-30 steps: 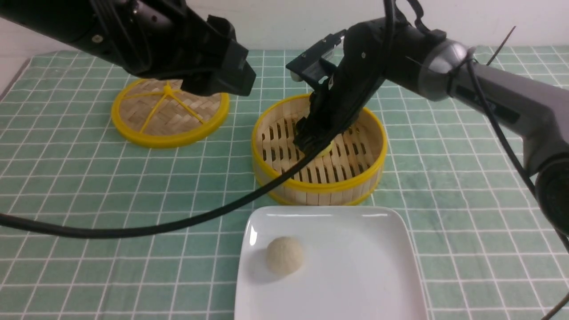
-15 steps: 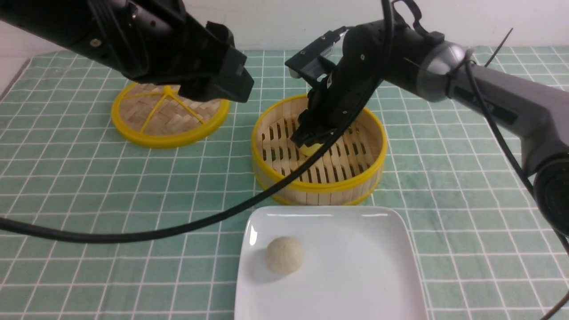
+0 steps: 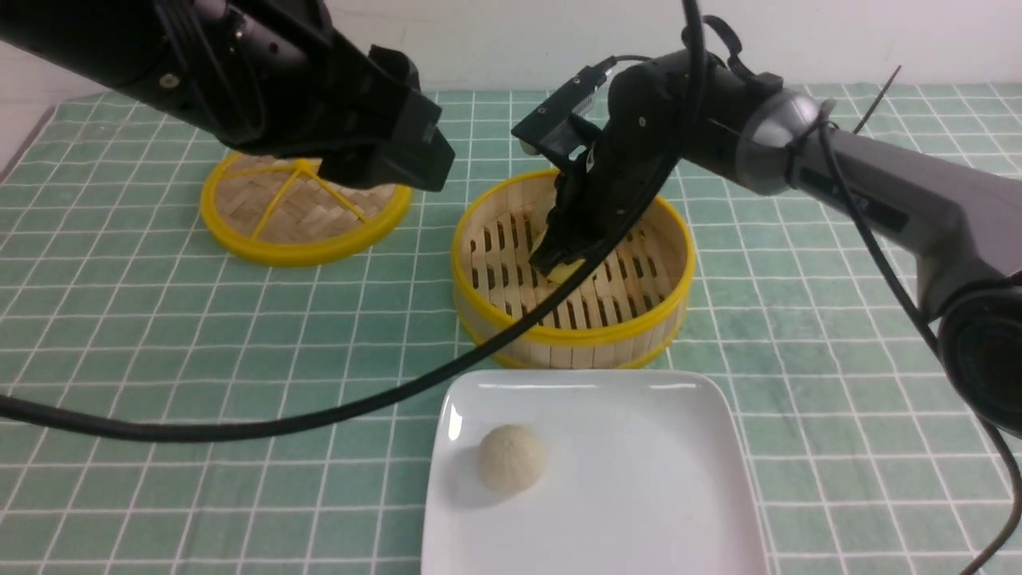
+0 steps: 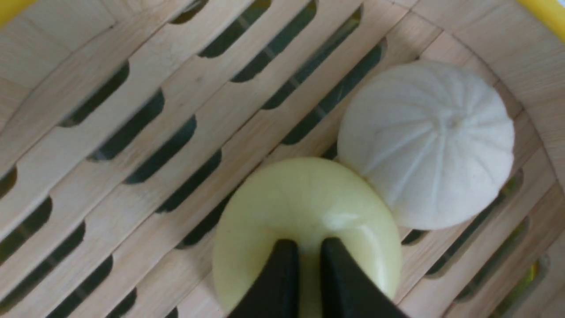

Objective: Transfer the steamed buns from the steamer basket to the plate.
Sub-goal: Use the right arm to grab the steamed stuffed bun that is closest to it, then use the right arm to put the steamed stuffed bun into the plate

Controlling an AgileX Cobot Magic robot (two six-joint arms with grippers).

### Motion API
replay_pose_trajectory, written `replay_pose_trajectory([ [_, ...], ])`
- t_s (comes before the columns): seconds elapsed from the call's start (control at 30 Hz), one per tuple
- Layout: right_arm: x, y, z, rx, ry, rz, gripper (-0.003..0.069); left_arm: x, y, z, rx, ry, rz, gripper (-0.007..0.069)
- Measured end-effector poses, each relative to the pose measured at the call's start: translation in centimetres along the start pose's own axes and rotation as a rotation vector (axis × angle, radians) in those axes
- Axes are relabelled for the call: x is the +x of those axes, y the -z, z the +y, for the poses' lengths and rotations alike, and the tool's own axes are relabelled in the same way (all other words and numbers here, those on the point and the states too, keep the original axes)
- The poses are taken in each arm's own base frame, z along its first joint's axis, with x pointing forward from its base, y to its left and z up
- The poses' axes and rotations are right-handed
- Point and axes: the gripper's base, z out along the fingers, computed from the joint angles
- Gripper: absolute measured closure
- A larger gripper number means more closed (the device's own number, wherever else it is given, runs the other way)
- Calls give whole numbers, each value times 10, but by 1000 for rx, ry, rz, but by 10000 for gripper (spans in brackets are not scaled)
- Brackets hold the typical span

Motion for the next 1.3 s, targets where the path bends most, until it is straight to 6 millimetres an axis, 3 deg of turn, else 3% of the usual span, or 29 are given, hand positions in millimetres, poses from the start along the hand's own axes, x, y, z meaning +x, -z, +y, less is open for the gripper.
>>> replay_pose_trajectory([
  [0.2, -9, 40, -1, 10, 22, -34, 650, 0, 0, 0, 1, 0, 5, 193],
  [0.33, -21, 108, 0, 34, 35, -108, 650, 1, 0, 0, 0, -1, 12, 218],
  [0.37, -21, 111, 0, 35, 37, -111, 650, 1, 0, 0, 0, -1, 12, 219],
  [0.4, -22, 143, 1, 41, 44, -133, 650, 1, 0, 0, -3, -3, 13, 227],
  [0.43, -22, 146, 2, 42, 46, -134, 650, 1, 0, 0, -3, -3, 13, 228],
  [0.5, -18, 185, 5, 41, 53, -137, 650, 2, 0, 0, -4, -4, 19, 237],
  [0.7, -1, 267, 17, 28, 61, -159, 650, 2, 0, 0, -4, -4, 21, 246],
  [0.77, 0, 277, 19, 24, 59, -182, 650, 2, 0, 0, -4, -4, 21, 248],
  [0.83, 5, 301, 25, 1, 44, -232, 650, 2, 0, 0, -4, -4, 19, 248],
  [0.93, 11, 314, 31, -28, 21, -253, 650, 1, 0, 0, -5, -4, 16, 248],
  [1.03, 17, 309, 34, -61, -8, -229, 650, 1, 0, 1, -6, -4, 9, 248],
  [1.13, 28, 287, 38, -104, -32, -150, 650, 0, 0, 1, -7, -4, 4, 248],
  [1.17, 38, 265, 41, -133, -45, -71, 650, 0, 0, 1, -7, -4, 4, 248],
  [1.3, 68, 211, 49, -216, -46, 116, 650, 0, -1, 1, -8, -4, 5, 248],
])
